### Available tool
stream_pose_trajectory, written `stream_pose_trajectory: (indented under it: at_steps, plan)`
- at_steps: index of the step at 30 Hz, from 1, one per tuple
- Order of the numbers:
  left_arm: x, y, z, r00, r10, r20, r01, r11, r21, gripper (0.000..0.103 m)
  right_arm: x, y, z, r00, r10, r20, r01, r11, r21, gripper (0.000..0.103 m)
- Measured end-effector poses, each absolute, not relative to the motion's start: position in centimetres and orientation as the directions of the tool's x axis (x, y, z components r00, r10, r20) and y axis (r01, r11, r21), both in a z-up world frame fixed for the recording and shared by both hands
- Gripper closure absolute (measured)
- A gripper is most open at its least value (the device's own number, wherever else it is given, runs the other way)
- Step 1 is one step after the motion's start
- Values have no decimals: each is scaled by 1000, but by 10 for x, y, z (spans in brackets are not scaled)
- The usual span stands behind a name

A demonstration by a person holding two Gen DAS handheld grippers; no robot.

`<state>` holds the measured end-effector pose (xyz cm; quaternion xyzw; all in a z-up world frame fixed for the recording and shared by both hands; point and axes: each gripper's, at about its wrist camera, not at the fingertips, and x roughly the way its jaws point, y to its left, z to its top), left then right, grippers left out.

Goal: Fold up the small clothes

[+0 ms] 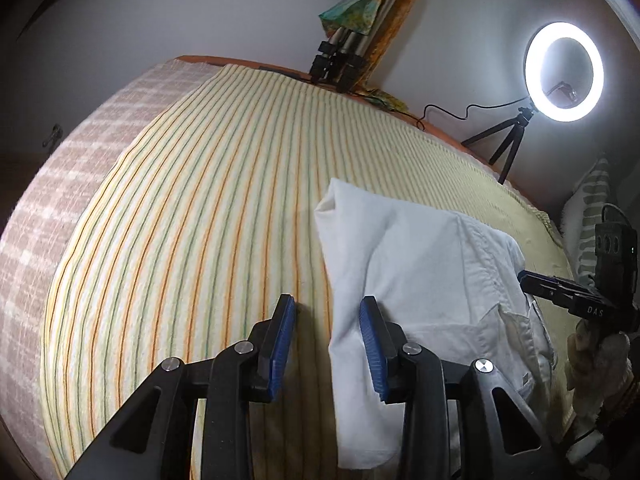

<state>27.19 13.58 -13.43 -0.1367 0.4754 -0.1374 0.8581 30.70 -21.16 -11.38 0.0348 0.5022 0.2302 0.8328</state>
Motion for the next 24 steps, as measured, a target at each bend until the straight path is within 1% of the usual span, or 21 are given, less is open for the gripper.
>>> stream_pose_trajectory:
  at_steps: [2,3,5,7,9,10,11,12,13,17,20,24]
  plan:
    - [267,138,-132,516,-352,-781,104,931,-351,68,300,-218,-111,400,397,-826,-331,903,274,68]
    - [264,139,-131,518,-342,-784,105,935,-339,71,295,-222,-110,404,383,-831,-324,909,261,68]
    - [259,143,-127,519,-335,-786,102,938,-332,72,288,-230,-107,410,363,-837,-305,919,249,68]
    - [253,153,-121,529,-344,-776,85,931,-354,71,278,-241,-100,418,386,-822,-284,915,286,68]
    - [246,164,-114,542,-370,-755,61,913,-403,68,268,-251,-93,427,426,-797,-264,902,341,68]
    - [243,168,-110,547,-391,-740,52,898,-436,67,264,-256,-90,430,446,-785,-254,894,369,60]
    - [240,172,-107,552,-412,-725,46,883,-467,61,259,-259,-88,430,470,-771,-243,883,402,48]
    - [236,174,-104,555,-431,-711,43,869,-493,56,255,-263,-88,427,498,-755,-234,867,440,45]
    - [233,175,-102,554,-451,-700,41,854,-518,55,251,-265,-89,421,524,-740,-227,851,474,44]
    - [229,171,-108,510,-531,-677,35,799,-600,50,238,-266,-101,390,582,-714,-194,809,554,44]
    - [230,169,-121,481,-573,-663,-7,755,-656,50,234,-266,-115,379,604,-701,-156,788,595,44]
    - [233,166,-139,454,-605,-654,-58,713,-699,50,235,-268,-130,375,640,-671,-103,748,656,44]
